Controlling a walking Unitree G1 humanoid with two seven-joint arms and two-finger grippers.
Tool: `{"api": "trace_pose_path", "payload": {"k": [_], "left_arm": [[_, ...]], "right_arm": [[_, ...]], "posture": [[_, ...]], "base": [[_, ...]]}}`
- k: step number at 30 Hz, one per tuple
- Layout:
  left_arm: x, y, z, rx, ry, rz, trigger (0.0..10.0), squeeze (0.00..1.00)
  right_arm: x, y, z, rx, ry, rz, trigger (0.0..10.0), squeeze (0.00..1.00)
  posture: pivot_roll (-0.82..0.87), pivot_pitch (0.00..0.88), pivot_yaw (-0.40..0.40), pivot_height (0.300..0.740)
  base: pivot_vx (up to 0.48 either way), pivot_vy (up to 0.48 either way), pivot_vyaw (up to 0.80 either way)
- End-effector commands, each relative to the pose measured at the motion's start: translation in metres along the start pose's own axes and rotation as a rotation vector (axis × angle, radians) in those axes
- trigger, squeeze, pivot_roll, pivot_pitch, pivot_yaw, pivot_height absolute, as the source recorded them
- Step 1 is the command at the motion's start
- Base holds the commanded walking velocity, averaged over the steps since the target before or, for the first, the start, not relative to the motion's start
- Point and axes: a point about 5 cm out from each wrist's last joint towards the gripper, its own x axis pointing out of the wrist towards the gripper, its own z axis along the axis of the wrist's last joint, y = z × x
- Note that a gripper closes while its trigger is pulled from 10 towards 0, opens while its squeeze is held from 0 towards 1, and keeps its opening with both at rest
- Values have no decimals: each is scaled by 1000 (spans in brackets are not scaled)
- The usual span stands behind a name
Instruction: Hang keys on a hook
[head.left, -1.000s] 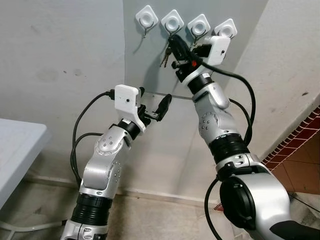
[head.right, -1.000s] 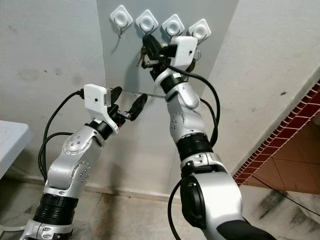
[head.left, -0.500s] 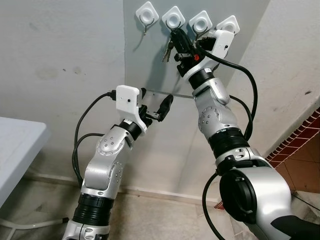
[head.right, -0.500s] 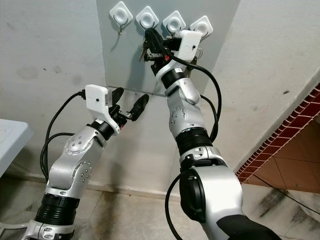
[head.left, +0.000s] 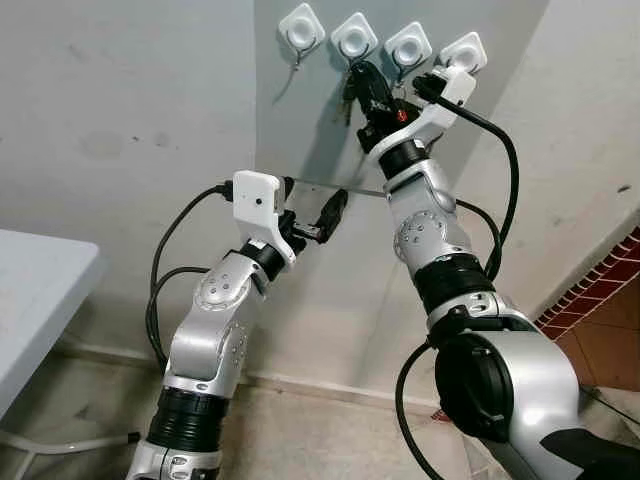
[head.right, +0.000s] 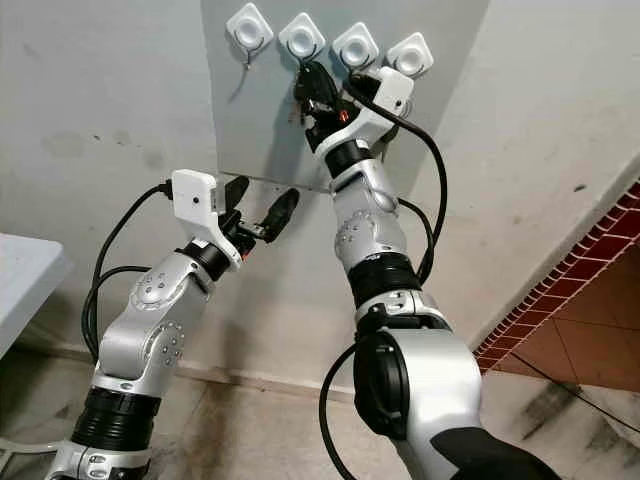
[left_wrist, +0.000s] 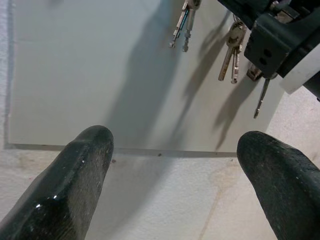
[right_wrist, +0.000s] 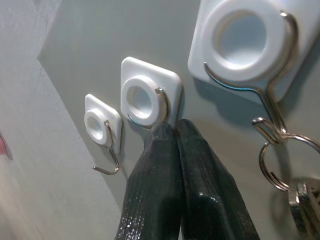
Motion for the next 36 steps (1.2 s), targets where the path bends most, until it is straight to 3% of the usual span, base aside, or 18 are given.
{"api": "trace_pose_path", "payload": {"k": [1,3,8,9,10,20,30,32,33,34,35,36], "left_arm": [[3,-6,7,1,-23,-20,10000,0],[3,-6,8,-1,-25,-21,10000,0],[3,-6,8,-1,-26,-19,10000,0],[3,-6,8,-3,-27,-18,10000,0],[3,-6,8,-4,-27,-17,10000,0],[2,-6,8,-10,-30,-6,10000,0],[1,-6,7,-15,-34,9,10000,0],[-1,-3,2,-8,-26,31,10000,0],[-2,-2,-1,-8,-23,34,10000,0],[-3,-2,-3,-8,-15,37,10000,0],[-3,-2,-3,-8,-15,37,10000,0],[-5,0,-10,-4,-2,44,10000,0]], "right_arm": [[4,-2,9,27,-31,-16,10000,0],[3,-4,7,100,-34,-37,10000,0],[2,-4,6,116,-38,-38,10000,0],[2,-4,4,133,-41,-40,10000,404],[1,-3,4,139,-44,-38,10000,1000],[-5,-7,-3,179,-39,-52,10000,1000],[-21,-15,-14,134,-7,-55,10000,1000],[-40,-24,-26,70,39,-72,10000,1000],[-46,-27,-30,40,53,-76,10000,616],[-52,-30,-33,-1,67,-81,10000,0],[-52,-30,-33,-1,67,-81,10000,0],[-66,-35,-39,-70,94,-78,10000,0]], "posture": [[-1,58,-86,740],[-1,59,-86,740],[1,57,-86,740],[2,57,-88,740],[2,57,-88,740],[7,52,-94,740],[12,43,-99,740],[11,39,-99,740],[10,37,-99,740],[12,35,-99,740],[12,35,-99,740],[15,29,-99,740]], "base": [[0,0,0],[0,0,0],[0,0,0],[0,0,0],[0,0,0],[0,0,0],[0,0,0],[0,0,0],[0,0,0],[0,0,0],[0,0,0],[0,0,0]]}}
